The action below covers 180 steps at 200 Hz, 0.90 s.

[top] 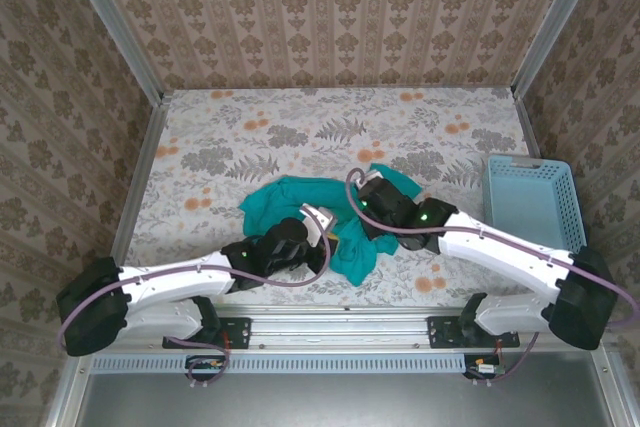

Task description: Fold the inside-out t-shirt

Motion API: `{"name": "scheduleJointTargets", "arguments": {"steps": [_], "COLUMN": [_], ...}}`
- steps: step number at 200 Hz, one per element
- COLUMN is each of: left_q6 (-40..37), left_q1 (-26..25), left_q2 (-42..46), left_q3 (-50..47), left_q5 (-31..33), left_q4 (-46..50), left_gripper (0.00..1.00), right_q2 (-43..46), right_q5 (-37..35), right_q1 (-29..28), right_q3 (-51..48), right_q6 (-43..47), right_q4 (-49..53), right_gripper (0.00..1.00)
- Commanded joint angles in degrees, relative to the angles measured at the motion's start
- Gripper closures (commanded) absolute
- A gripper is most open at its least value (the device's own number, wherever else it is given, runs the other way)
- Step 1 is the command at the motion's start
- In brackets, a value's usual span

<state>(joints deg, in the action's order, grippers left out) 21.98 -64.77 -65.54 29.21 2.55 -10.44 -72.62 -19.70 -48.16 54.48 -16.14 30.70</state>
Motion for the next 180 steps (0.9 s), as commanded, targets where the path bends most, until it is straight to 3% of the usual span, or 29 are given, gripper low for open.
{"name": "scheduleJointTargets", "arguments": {"steps": [1,12,36,57,101,143,180], "left_q6": [-0.5,-0.6,-0.1,0.6,1.0,1.0,1.3], "left_q1": [0.5,0.5,0.5,0.5,0.6,0.6,0.5], "left_q2": [-1.0,-1.7,-3.5,-5.2,-7.0,-6.1,-5.4], "left_q3": [-0.8,-0.5,0.0,0.2,0.6,0.3,0.1], "left_q5": [-3.1,-3.1,-3.3,-3.5,-4.8,-4.8,-4.7], "left_q4": [0.3,0.3,-0.6,-2.0,-4.0,-3.3,-3.1], "left_gripper": [1.0,1.0,1.0,1.0,1.0,1.0,1.0], "right_q2": [-1.9,-2.1,1.4,6.2,9.7,5.7,1.9], "right_q5": [-3.7,-1.6,3.5,5.4,8.9,5.3,4.7], "right_q1": [2.3,2.4,1.8,-1.5,-10.2,-9.8,-8.4], "right_q3": [3.6,4.3,2.6,-1.8,-9.9,-10.5,-8.4], "right_q6": [3.2,2.1,-3.7,-10.4,-22.5,-26.9,-26.8], "right_q4": [-1.6,-1.3,-0.3,-0.4,-8.6,-11.0,-10.0], "right_gripper": [0.96,0.9,0.62,0.52,0.55,0.65,0.68]}}
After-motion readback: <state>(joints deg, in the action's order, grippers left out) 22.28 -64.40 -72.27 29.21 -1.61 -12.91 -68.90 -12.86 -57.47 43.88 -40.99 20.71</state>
